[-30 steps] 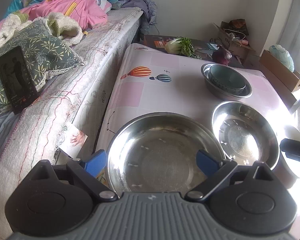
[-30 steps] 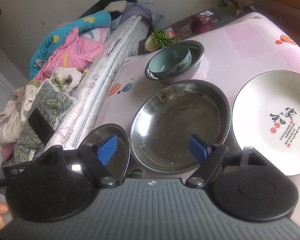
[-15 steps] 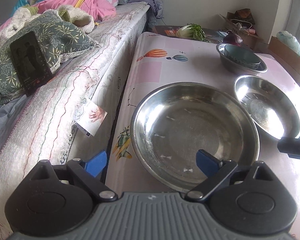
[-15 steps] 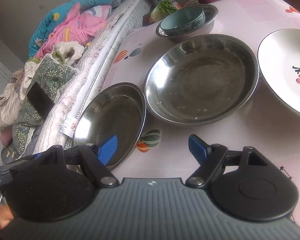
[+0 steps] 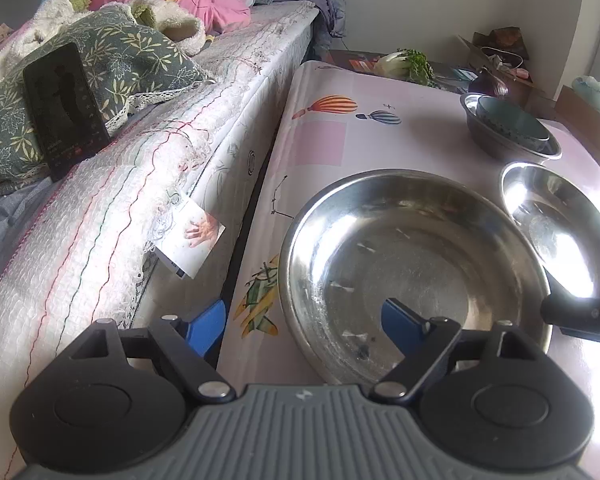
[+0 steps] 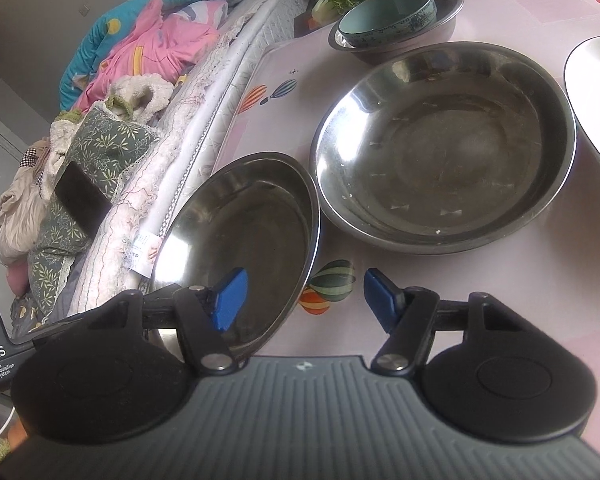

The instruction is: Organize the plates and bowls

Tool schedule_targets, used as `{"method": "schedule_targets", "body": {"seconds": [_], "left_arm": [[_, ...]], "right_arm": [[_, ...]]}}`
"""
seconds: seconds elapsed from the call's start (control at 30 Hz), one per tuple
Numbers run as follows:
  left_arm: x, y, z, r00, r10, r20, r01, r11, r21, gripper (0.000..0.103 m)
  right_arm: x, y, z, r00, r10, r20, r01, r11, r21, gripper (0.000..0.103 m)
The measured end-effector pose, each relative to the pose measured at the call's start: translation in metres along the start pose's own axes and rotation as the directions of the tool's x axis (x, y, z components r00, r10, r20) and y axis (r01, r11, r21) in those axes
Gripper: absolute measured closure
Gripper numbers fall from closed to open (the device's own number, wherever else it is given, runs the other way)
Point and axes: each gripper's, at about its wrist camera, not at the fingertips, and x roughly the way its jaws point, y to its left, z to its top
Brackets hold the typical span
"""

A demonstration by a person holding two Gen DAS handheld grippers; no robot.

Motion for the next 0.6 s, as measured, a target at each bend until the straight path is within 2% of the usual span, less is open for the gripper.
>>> {"method": "schedule_targets", "body": {"seconds": [0.27,0.43,0.47,0.6], "left_arm": [[0.015,-0.002,0.003,0.998,-0.032,-0.047,0.032,0.999,-0.007,0.041],[0.02,-0.004,0.004,0.996,-0.042,-0.074,0.041,0.999,-0.016,0.048],[0.02,-0.004,0.004,0.996,-0.048,-0.077,0.047,0.999,-0.02,0.051],[0.019,-0.009,0.004,0.995,-0.052,-0.083,0.05,0.999,-0.016,0.053]], "right_arm": [[0.018,0.0,0.002,1.0,-0.01,-0.01,0.01,1.0,0.019,0.054],[0.026,0.001,0.004,1.0,-0.005,-0.019,0.006,1.0,0.027,0.058],[0.027,0.002,0.004,1.0,-0.005,-0.019,0.006,1.0,0.024,0.06],[0.032,0.002,0.004,1.0,-0.002,-0.024,0.002,1.0,0.027,0.085]]}}
